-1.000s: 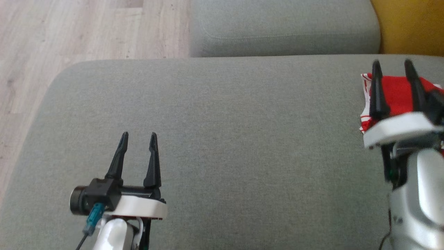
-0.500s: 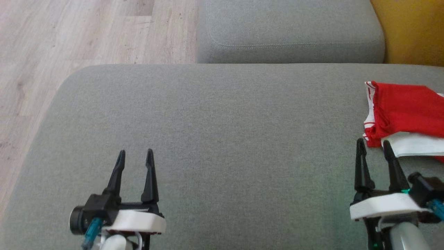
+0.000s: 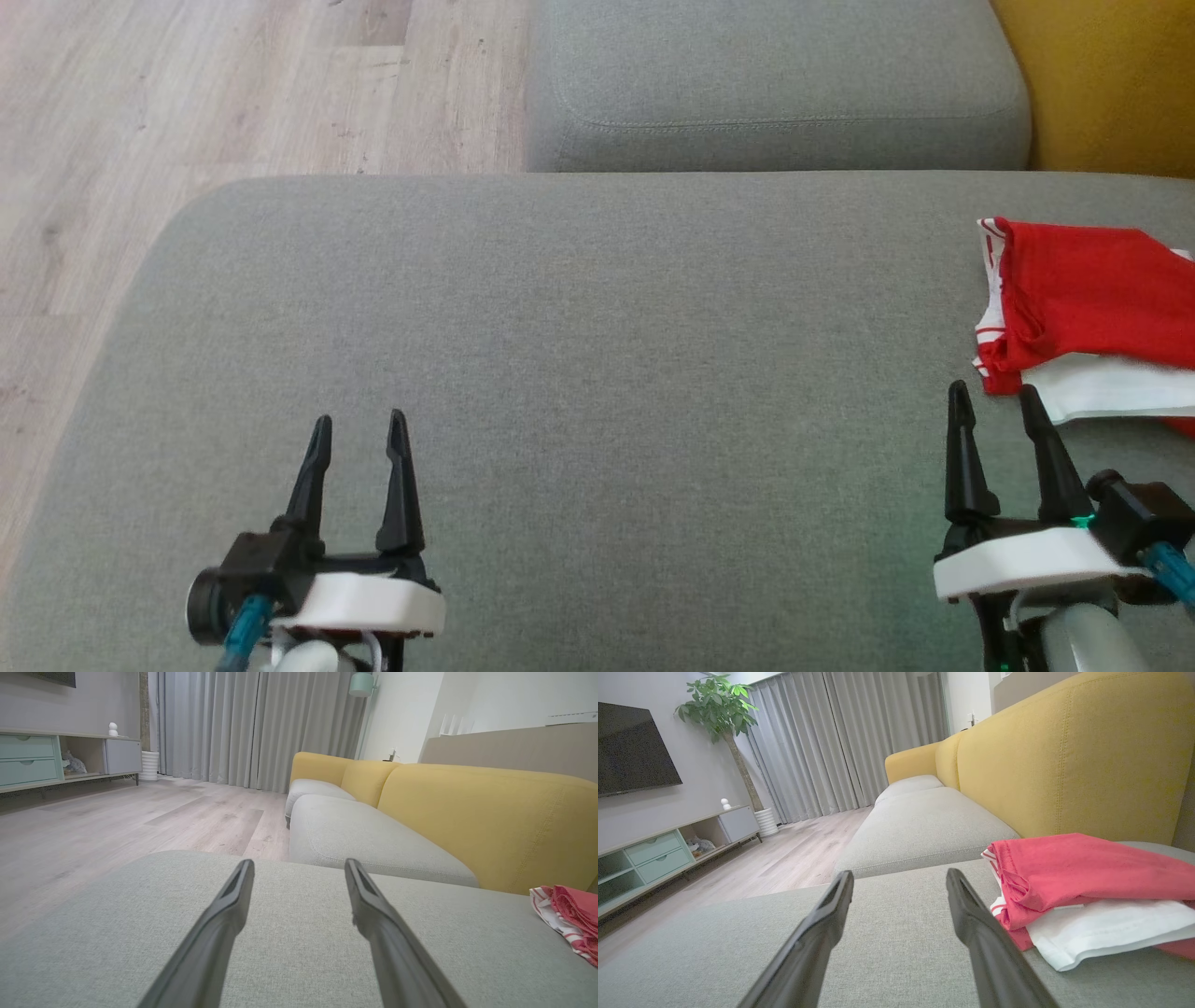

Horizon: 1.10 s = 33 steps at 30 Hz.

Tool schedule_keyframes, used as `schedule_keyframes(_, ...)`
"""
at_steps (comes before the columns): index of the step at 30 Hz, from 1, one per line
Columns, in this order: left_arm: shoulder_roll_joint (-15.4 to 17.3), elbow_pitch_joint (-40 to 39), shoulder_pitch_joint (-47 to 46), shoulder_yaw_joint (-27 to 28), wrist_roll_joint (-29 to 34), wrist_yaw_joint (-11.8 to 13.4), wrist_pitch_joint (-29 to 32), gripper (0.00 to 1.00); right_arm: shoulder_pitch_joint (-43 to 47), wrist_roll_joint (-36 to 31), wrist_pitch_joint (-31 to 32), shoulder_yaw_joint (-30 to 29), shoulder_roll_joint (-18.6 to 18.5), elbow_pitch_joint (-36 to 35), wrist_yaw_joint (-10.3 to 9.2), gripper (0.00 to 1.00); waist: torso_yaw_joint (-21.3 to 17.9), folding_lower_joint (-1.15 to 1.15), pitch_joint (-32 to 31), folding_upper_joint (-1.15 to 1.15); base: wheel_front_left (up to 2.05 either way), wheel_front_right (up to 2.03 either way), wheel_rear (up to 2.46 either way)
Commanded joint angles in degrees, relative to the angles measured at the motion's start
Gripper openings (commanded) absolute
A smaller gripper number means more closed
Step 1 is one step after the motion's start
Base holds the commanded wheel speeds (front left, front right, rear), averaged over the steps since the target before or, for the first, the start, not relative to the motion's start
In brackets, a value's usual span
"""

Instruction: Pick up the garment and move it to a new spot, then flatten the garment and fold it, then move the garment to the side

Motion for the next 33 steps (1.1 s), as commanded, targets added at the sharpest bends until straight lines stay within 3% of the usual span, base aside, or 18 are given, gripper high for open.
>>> schedule_keyframes(1, 0.2, -2.4, -1.9, 1.7, -0.7, 0.0, -0.5, 1.00, -1.9, -0.5, -0.8, 1.1, -0.3, -2.1, 0.37, 1.00, -0.1, 0.00, 0.0, 0.00, 0.00, 0.00, 0.00)
schedule_keyframes(12, 0.2, -3.6, -1.7, 2.1, -4.3, -1.4, -0.5, 1.00, -1.9, -0.1, -0.8, 1.2, -0.3, -2.1, 0.37, 1.00, -0.3, 0.00, -0.1, 0.00, 0.00, 0.00, 0.00)
schedule_keyframes(29, 0.1, -4.1, -1.3, 2.5, -6.7, -1.6, -0.5, 1.00, -2.0, 0.3, -0.8, 1.4, -0.3, -2.1, 0.37, 1.00, -0.4, 0.00, 0.2, 0.00, 0.00, 0.00, 0.00)
schedule_keyframes(30, 0.0, -2.1, 0.2, 0.4, -6.6, -1.5, 0.0, 0.00, 0.0, 0.2, 0.0, -0.2, 0.0, -0.1, 0.00, 0.00, -0.4, 0.00, 0.2, 0.00, 0.00, 0.00, 0.00)
schedule_keyframes(33, 0.0, 0.2, 1.0, 0.1, -7.1, -1.5, 0.3, 0.00, 0.6, 0.2, 0.1, -0.2, 0.0, 2.2, -0.02, 0.00, -0.4, 0.00, 0.2, 0.00, 0.00, 0.00, 0.00)
